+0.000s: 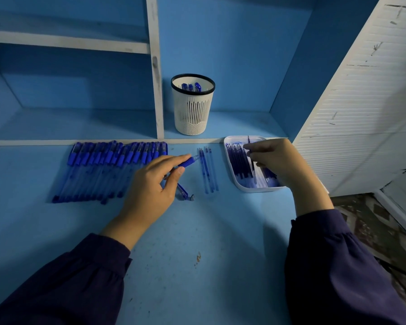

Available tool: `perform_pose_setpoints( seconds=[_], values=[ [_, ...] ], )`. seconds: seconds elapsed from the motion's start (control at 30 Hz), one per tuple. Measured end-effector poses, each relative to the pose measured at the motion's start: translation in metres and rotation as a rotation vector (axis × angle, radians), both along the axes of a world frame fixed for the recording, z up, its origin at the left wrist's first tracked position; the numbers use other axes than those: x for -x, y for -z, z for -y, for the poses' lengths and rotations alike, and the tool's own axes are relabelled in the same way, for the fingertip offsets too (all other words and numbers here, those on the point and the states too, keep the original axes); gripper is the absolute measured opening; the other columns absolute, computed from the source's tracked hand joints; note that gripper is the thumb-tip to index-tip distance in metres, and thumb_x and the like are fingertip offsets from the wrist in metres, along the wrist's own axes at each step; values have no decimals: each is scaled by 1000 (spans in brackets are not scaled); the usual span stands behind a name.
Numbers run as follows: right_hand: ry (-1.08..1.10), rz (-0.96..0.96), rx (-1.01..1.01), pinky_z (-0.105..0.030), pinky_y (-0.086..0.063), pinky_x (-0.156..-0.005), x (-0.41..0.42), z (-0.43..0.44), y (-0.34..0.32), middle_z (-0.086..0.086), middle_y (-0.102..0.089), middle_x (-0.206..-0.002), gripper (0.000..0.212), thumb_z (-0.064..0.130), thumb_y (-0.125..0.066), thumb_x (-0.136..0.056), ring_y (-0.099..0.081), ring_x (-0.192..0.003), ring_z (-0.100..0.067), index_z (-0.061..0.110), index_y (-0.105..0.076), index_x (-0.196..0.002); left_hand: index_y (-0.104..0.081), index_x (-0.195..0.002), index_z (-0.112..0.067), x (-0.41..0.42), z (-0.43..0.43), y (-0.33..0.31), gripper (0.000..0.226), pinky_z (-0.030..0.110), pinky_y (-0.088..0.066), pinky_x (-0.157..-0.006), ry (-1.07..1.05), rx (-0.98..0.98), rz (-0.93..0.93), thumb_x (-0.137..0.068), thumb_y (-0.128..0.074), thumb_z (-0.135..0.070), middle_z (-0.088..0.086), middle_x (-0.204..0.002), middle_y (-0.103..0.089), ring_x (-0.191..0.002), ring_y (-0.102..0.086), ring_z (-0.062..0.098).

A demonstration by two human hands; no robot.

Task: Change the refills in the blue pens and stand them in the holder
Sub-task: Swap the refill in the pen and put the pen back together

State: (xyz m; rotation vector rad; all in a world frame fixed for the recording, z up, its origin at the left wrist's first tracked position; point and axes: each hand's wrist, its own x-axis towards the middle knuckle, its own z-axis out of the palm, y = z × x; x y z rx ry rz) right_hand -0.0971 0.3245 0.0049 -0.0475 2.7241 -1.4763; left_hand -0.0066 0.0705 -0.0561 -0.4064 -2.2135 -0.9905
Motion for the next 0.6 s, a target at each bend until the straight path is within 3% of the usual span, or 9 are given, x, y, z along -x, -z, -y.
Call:
perform_pose_setpoints(
  seconds=[0.1,0.23,0.43,0.6],
  values=[
    [-84,62,405,-18,-53,-75,-7,13,-5,-10,-72,-91,22,-1,-62,-88,-65,-81,-14,13,-73,-101,-67,-123,-11,-1,1,0,29,19,-54,-77,11,-15,12,-97,-58,-19,-10,-104,-66,-86,-63,6],
    [-10,76,806,-20,-54,-74,-15,40,-7,-9,-68,-84,13,-6,-64,-86,-63,-75,-15,5,-67,-92,-67,-124,-12,-2,1,0,31,26,-56,-73,30,-35,13,-97,-57,-24,-10,-102,-67,-83,-66,7],
    [83,65,881,-23,-52,-74,-21,58,1,-6,-66,-71,11,-5,-68,-83,-59,-65,-18,5,-65,-87,-67,-123,-11,-2,0,0,31,31,-55,-70,44,-49,13,-97,-55,-25,-7,-99,-67,-79,-65,14],
    [91,67,899,-22,-54,-73,-22,61,3,-8,-66,-72,11,-6,-67,-83,-59,-65,-18,2,-65,-91,-66,-124,-10,-2,1,0,32,31,-54,-70,48,-52,8,-98,-54,-24,-8,-100,-66,-79,-64,14]
  ],
)
